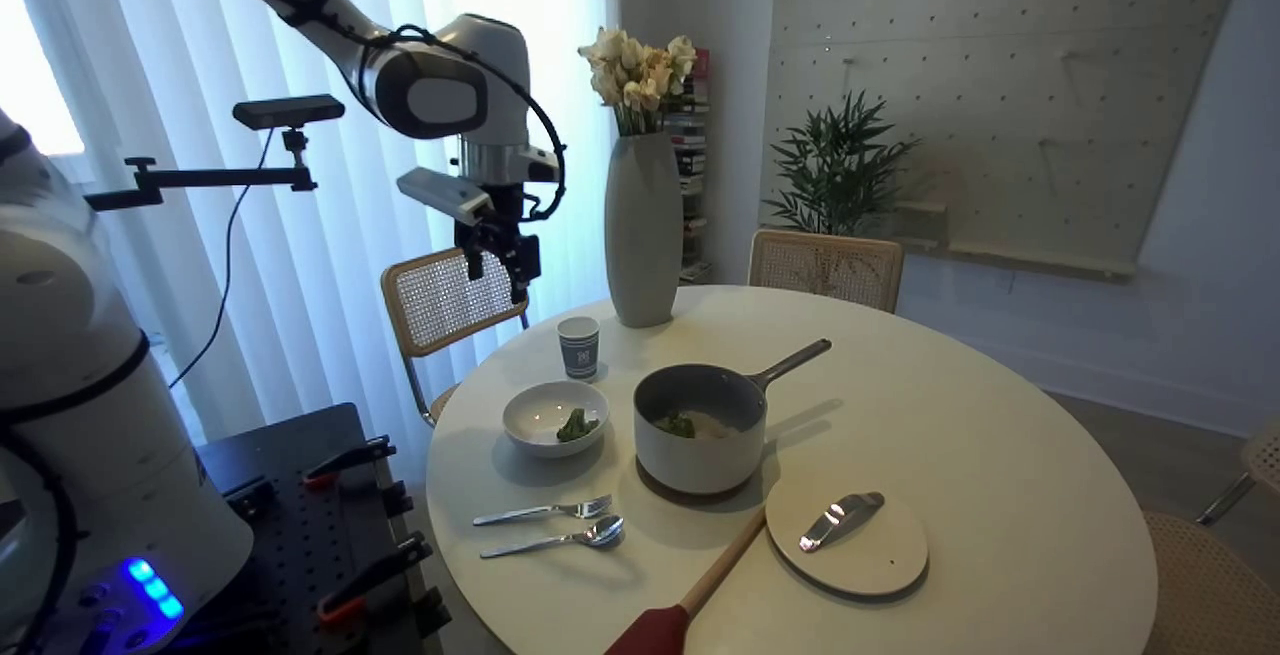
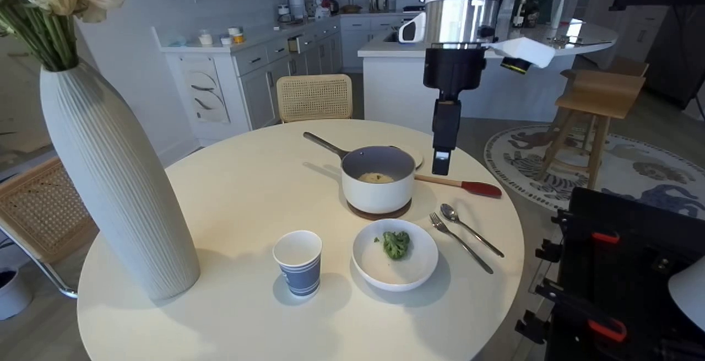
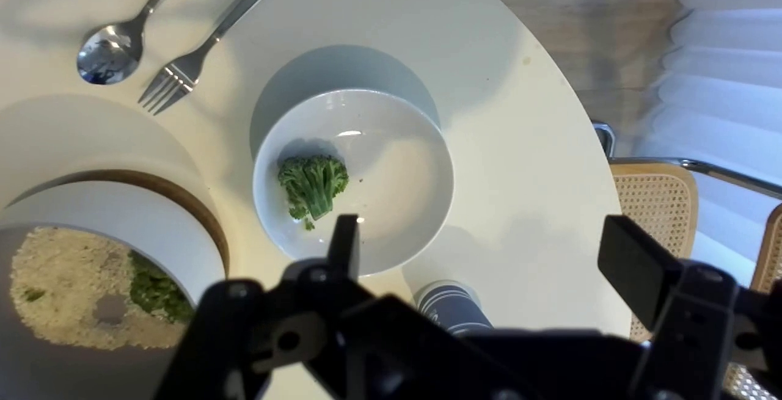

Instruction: Move the broccoli in the white bowl to the silver pot

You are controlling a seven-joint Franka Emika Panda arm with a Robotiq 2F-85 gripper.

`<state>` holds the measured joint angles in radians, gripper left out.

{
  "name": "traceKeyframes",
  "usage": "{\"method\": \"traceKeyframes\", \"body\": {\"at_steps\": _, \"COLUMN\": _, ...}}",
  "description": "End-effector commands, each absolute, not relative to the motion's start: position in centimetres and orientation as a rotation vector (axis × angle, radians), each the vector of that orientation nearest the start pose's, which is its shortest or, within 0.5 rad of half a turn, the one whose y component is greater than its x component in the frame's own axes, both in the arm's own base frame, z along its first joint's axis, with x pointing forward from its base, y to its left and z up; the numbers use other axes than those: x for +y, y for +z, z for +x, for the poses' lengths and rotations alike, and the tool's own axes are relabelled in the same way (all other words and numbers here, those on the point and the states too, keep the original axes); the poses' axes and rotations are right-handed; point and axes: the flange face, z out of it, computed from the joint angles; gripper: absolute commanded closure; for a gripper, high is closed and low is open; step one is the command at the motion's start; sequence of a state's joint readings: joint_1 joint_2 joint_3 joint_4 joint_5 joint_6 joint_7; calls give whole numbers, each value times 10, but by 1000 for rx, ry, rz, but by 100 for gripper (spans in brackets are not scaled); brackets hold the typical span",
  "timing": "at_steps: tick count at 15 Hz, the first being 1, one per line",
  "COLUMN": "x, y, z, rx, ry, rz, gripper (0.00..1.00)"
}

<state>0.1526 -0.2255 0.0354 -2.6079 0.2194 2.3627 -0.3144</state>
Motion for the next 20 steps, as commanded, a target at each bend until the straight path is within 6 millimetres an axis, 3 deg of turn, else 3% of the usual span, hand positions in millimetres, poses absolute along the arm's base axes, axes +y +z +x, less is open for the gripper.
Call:
{"method": "traceKeyframes", "body": {"at_steps": 1, "x": 91, "y": 306, "z": 426, "rx": -566, "ry": 16, "rz": -2957, "gripper": 0}}
{"method": "traceKeyframes", "body": {"at_steps": 14, "x": 89, "y": 234, "z": 454, "rx": -647, "ry": 146, "rz": -2961, "gripper": 0}}
{"method": "traceKeyframes", "body": {"at_steps": 20, "x": 83, "y": 199, "z": 470, "rx": -666, "ry": 63, "rz": -3003, "gripper": 0}}
